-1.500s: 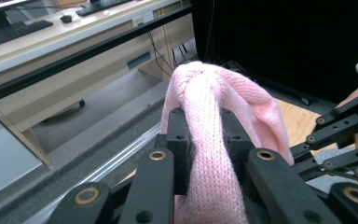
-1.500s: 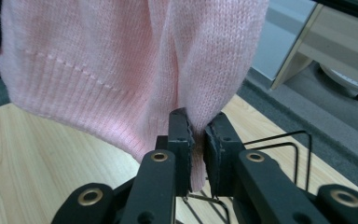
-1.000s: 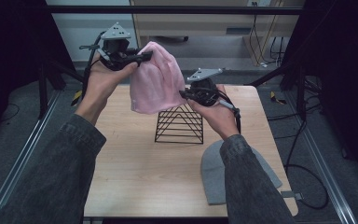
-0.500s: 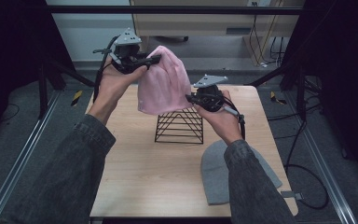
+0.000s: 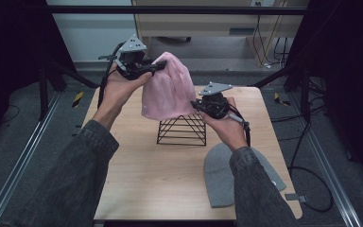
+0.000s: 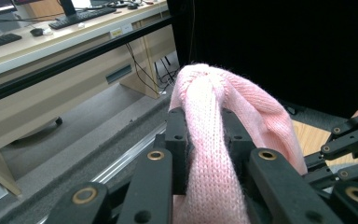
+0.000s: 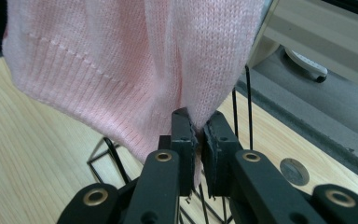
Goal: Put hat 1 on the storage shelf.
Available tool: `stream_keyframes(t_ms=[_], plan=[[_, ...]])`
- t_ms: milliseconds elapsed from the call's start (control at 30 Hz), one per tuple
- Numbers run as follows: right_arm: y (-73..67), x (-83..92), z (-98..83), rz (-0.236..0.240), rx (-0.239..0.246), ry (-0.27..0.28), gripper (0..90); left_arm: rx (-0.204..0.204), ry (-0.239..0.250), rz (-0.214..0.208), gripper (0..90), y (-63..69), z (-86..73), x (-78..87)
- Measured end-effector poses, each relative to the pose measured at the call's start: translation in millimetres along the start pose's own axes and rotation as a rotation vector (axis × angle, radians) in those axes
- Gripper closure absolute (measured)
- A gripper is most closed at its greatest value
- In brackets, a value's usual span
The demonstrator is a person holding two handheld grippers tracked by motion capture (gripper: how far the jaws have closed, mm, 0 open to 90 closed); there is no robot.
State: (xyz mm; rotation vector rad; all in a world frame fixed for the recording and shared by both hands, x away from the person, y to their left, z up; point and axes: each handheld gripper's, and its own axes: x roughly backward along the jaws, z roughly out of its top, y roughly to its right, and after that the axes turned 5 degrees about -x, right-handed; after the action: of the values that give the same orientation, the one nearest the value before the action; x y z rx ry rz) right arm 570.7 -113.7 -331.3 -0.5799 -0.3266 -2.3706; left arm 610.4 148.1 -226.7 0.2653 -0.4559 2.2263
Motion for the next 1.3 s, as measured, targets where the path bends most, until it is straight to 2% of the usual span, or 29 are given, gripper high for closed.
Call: stream_keyframes(t_ms=[267, 633, 800, 1133, 1300], plan=[[2.9, 1.4, -10.0, -0.001, -0.008, -0.014, 84.3, 0.004, -0.004, -0.021, 75.9, 5.7, -7.4, -3.9], [7.4, 2.2, -22.9, -0.025, -0.016, -0.030, 84.4, -0.025, -0.029, -0.033, 75.7, 16.0, -9.2, -9.6], [10.1, 3.3, -29.9, -0.028, -0.022, -0.037, 84.4, -0.037, -0.057, -0.036, 75.7, 21.0, -11.8, -12.6], [11.5, 4.8, -37.6, -0.039, -0.014, -0.057, 84.3, -0.032, -0.041, -0.055, 75.6, 29.3, -19.6, -14.7], [11.3, 3.5, -43.9, -0.041, -0.018, -0.065, 84.3, -0.032, -0.048, -0.066, 75.4, 30.6, -26.1, -17.6]])
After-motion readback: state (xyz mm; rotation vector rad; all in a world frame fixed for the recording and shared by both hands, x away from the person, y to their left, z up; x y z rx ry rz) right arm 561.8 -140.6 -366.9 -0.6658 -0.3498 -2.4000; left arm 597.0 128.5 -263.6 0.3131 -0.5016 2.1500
